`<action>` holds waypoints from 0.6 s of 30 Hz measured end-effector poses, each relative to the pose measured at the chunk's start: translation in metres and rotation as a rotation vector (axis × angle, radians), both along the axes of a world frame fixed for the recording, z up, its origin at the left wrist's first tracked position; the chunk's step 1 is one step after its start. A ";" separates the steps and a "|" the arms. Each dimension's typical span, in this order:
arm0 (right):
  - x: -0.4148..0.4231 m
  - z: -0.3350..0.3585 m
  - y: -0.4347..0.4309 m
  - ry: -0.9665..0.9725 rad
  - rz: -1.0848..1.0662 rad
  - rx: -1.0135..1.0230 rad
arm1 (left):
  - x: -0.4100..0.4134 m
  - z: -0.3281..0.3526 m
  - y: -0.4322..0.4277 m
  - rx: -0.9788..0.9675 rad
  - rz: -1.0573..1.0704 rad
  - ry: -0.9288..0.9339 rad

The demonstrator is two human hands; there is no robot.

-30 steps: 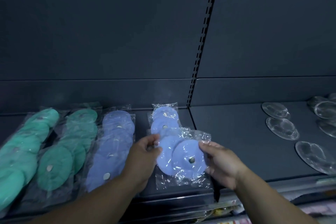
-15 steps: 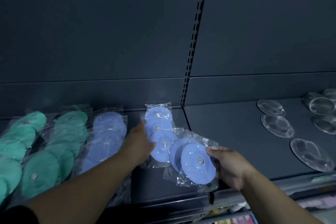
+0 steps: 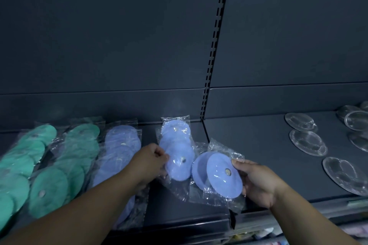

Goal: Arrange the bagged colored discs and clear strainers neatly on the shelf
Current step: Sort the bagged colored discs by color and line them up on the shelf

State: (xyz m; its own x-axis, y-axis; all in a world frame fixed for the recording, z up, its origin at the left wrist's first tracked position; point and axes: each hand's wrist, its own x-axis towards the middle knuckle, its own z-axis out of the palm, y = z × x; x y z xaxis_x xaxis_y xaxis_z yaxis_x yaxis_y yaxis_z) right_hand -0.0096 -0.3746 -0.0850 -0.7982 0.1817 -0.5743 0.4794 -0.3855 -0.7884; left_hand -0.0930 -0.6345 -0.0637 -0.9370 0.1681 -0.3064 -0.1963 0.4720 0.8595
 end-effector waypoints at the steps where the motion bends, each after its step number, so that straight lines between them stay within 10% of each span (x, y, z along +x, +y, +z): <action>1: -0.002 0.002 0.000 0.012 -0.011 -0.010 | 0.001 0.002 -0.001 0.082 0.067 -0.027; 18: -0.016 0.002 -0.030 -0.034 0.123 -0.014 | 0.024 -0.008 0.015 0.013 0.030 -0.055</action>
